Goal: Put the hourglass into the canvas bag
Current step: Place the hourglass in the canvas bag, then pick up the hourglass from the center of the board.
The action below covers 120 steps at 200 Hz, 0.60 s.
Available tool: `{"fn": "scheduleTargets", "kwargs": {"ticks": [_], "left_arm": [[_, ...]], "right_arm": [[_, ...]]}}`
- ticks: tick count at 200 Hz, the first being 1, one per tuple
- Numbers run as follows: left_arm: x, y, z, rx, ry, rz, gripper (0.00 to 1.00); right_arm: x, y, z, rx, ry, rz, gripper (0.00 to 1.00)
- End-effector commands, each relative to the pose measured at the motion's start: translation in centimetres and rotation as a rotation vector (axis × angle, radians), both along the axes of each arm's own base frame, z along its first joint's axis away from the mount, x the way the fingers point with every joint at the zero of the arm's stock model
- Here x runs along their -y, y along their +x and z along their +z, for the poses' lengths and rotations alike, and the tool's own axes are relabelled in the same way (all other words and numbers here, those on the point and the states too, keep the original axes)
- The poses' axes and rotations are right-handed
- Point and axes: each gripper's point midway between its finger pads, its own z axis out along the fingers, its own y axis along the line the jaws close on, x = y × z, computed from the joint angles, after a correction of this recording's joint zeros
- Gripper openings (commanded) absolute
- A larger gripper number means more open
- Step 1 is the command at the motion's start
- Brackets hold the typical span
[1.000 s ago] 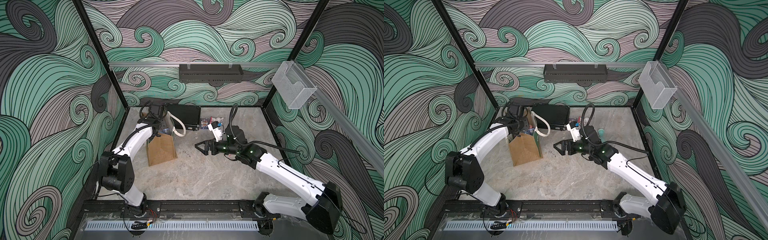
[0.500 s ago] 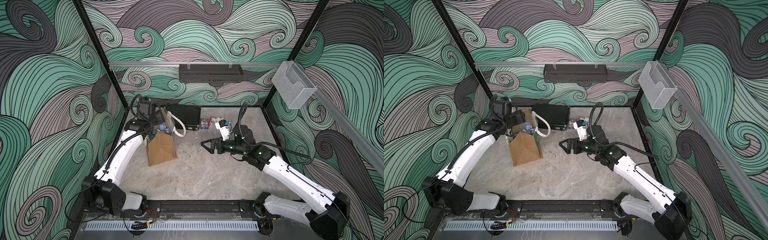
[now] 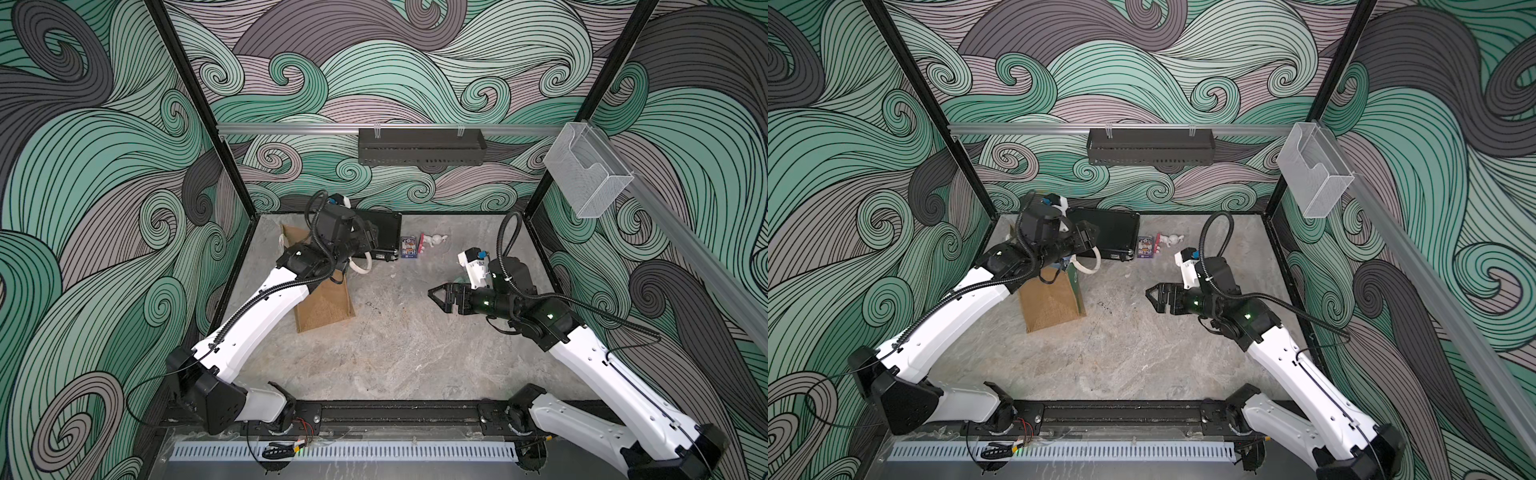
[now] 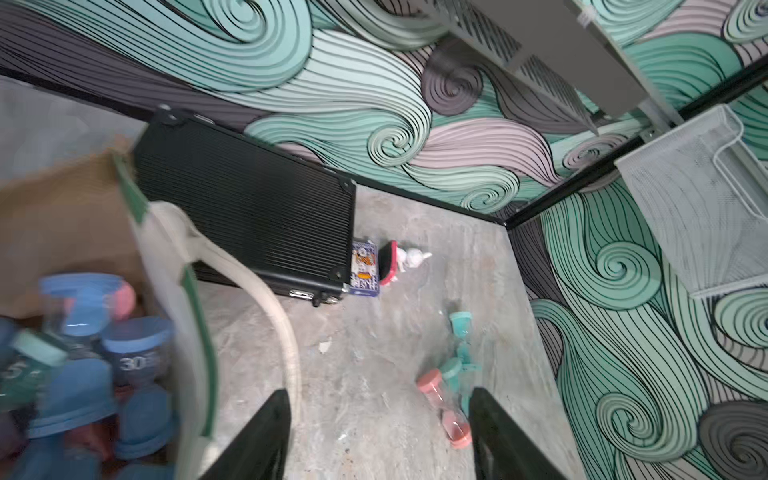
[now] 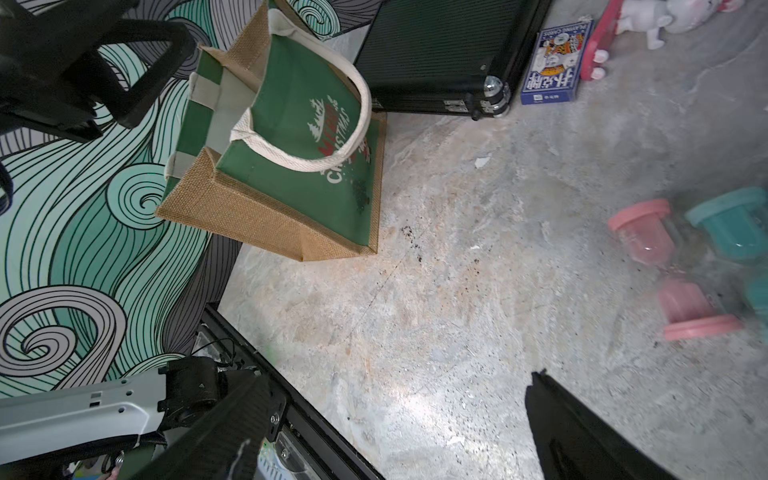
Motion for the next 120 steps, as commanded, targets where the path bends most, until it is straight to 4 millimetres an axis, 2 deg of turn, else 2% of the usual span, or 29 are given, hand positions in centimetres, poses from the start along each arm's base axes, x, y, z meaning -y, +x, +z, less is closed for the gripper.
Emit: {"fn": "scheduleTargets", "kwargs": {"ticks": [1,18,60,79,97,120], "left_arm": [[4.1,1.0,-1.0,-0.045,-0.075,-0.022,0.67],[6.7,1.3,-2.7,-0.093,-0.085,-0.048,0.67],[12.7,1.7,-8.6,-0.274,-0.104,-0.119,0.67],[15.8,1.7,-11.1,-0.338,-0.120,-0.164,0.67],[18.0,1.5,-13.3,-0.386,-0.118,-0.185,0.67],[20.5,1.2,-15.5,-0.430,-0.122,-0.206,0.67]], "right_arm": [[2.3,-1.3,-1.8,-0.060,-0.064,-0.053,1.00],[3.6,-1.9,-2.7,-0.075,-0.092,-0.099,1.00],[6.4,-3.1,-5.4,-0.128,-0.161,-0.188,1.00],[7.0,-3.7,-5.7,-0.141,-0.179,-0.202,1.00],[7.8,-3.9,-6.0,-0.152,-0.216,-0.228,1.00],[8.1,-4.0,-5.5,-0.129,-0.217,-0.232,0.99]]}}
